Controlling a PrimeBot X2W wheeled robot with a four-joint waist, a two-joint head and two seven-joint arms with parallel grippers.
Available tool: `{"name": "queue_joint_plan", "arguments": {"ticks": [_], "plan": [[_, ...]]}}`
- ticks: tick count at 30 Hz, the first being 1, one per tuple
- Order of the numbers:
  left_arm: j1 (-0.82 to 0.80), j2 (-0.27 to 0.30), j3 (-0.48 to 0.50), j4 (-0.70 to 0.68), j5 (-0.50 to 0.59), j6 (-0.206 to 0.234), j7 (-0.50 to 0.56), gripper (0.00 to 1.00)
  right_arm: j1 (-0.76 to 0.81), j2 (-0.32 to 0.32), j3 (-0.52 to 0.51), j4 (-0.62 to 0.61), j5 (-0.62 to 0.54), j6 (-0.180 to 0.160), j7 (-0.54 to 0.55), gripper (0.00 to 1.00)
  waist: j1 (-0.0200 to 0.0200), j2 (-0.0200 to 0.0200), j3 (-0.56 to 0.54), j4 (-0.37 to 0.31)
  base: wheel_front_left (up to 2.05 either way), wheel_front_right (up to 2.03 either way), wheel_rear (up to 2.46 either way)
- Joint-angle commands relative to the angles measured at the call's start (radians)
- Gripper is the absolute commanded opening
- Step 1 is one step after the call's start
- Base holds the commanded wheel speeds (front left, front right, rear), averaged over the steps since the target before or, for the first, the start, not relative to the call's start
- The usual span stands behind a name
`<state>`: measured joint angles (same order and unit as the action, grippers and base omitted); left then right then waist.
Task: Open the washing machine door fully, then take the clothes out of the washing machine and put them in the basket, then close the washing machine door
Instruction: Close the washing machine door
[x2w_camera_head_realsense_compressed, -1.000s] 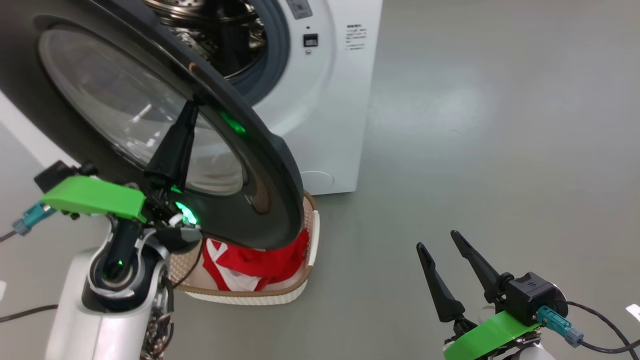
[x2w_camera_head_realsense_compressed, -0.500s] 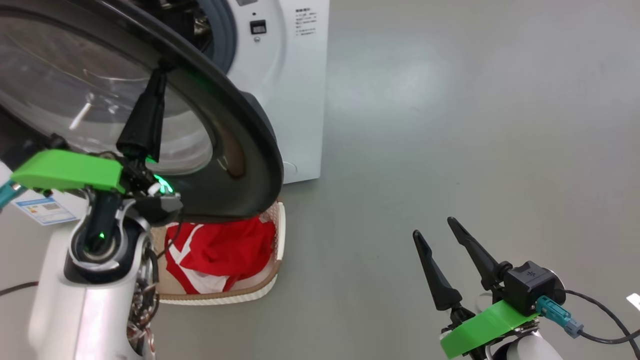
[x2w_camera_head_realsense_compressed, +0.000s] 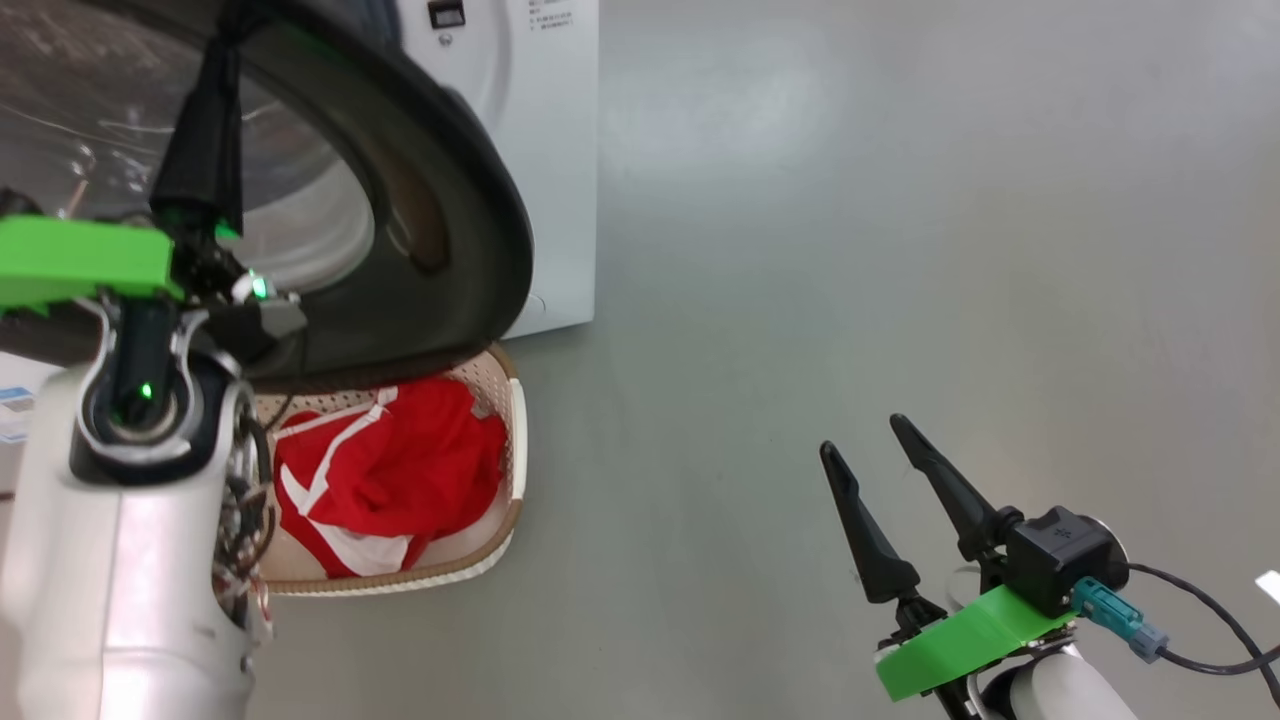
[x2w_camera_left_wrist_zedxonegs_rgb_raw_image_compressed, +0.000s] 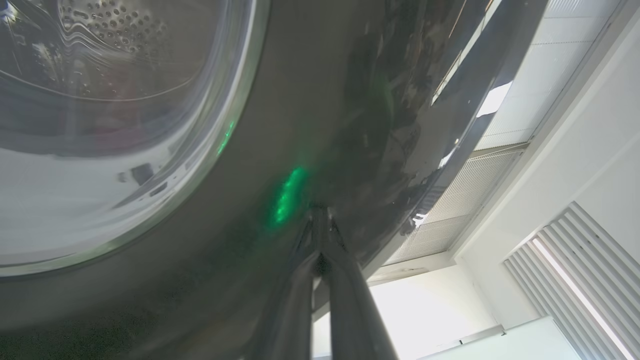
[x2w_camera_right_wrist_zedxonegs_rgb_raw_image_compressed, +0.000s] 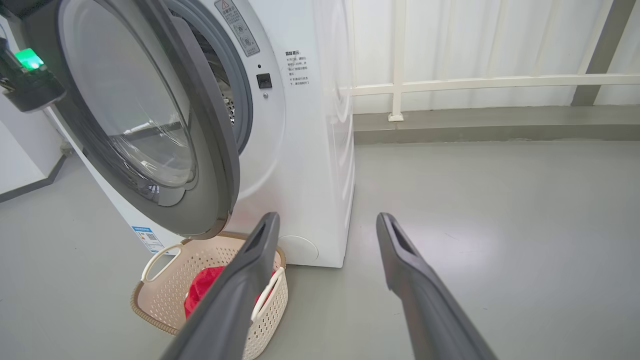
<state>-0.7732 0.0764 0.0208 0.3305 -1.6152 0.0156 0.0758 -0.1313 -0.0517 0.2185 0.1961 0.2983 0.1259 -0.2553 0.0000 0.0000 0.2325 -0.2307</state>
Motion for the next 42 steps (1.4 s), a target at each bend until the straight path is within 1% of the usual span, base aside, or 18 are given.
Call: {"name": "queue_joint_plan", "arguments": {"ticks": [1, 10, 15, 22, 24, 25, 26, 29, 33, 36, 38, 40, 42], "plan": [[-0.051, 0.032, 0.019, -0.013, 0.02, -0.014, -0.005, 0.0, -0.03, 0.001, 0.03, -0.028, 0.0, 0.005, -0.006, 1.0, 0.0, 0.0, 0.017, -0.008, 0.0, 0.0, 0.0], [-0.155, 0.056, 0.019, 0.09, 0.063, -0.039, -0.039, 0.0, -0.055, 0.001, 0.066, -0.029, 0.006, 0.005, -0.006, 1.0, 0.0, 0.0, 0.059, -0.037, 0.0, 0.0, 0.0], [-0.184, 0.055, 0.016, 0.12, 0.069, -0.056, -0.042, 0.0, -0.059, 0.001, 0.068, -0.028, 0.01, 0.005, -0.006, 1.0, 0.0, 0.0, 0.068, -0.043, 0.0, 0.0, 0.0], [-0.163, 0.036, -0.004, 0.133, 0.065, -0.088, -0.026, 0.0, -0.056, 0.001, 0.054, -0.029, 0.01, 0.005, -0.006, 1.0, 0.0, 0.0, 0.063, -0.02, 0.0, 0.0, 0.0], [-0.146, 0.03, -0.01, 0.126, 0.062, -0.092, -0.02, 0.38, -0.055, 0.001, 0.05, -0.029, 0.008, 0.005, -0.006, 1.0, 0.0, 0.0, 0.057, -0.006, 0.0, 0.0, 0.0], [-0.135, 0.027, -0.015, 0.12, 0.062, -0.094, -0.017, 0.63, -0.055, 0.001, 0.048, -0.028, 0.007, 0.005, -0.006, 1.0, 0.0, 0.0, 0.053, 0.002, 0.0, 0.0, 0.0], [-0.124, 0.026, -0.023, 0.109, 0.067, -0.098, -0.012, 1.0, -0.054, 0.001, 0.045, -0.028, 0.006, 0.005, -0.006, 1.0, 0.0, 0.0, 0.049, 0.011, 0.0, 0.0, 0.0], [-0.078, 0.024, -0.048, 0.069, 0.083, -0.11, -0.002, 1.0, -0.051, 0.001, 0.04, -0.026, 0.002, 0.005, -0.006, 1.0, 0.0, 0.0, 0.029, 0.037, 0.0, 0.0, 0.0], [-0.005, 0.035, -0.077, 0.026, 0.138, -0.111, -0.022, 1.0, -0.045, 0.001, 0.026, -0.021, -0.005, 0.005, -0.006, 1.0, 0.0, 0.0, 0.0, 0.077, 0.0, 0.0, 0.0], [0.048, 0.063, -0.109, 0.012, 0.24, -0.096, -0.081, 1.0, -0.04, 0.001, 0.005, -0.02, -0.011, 0.005, -0.006, 1.0, 0.0, 0.0, -0.023, 0.107, 0.0, 0.0, 0.0], [0.082, 0.073, -0.133, -0.002, 0.294, -0.099, -0.112, 1.0, -0.036, 0.001, -0.007, -0.023, -0.016, 0.005, -0.006, 1.0, 0.0, 0.0, -0.038, 0.126, 0.0, 0.0, 0.0], [0.118, 0.098, -0.173, -0.009, 0.386, -0.099, -0.155, 1.0, -0.031, -0.002, -0.017, -0.027, -0.026, 0.005, -0.006, 1.0, 0.0, 0.0, -0.053, 0.145, 0.0, 0.0, 0.0], [0.151, 0.11, -0.206, -0.012, 0.458, -0.096, -0.195, 1.0, -0.023, -0.003, -0.032, -0.029, -0.037, 0.005, -0.006, 1.0, 0.0, 0.0, -0.068, 0.161, 0.0, 0.0, 0.0]]}}
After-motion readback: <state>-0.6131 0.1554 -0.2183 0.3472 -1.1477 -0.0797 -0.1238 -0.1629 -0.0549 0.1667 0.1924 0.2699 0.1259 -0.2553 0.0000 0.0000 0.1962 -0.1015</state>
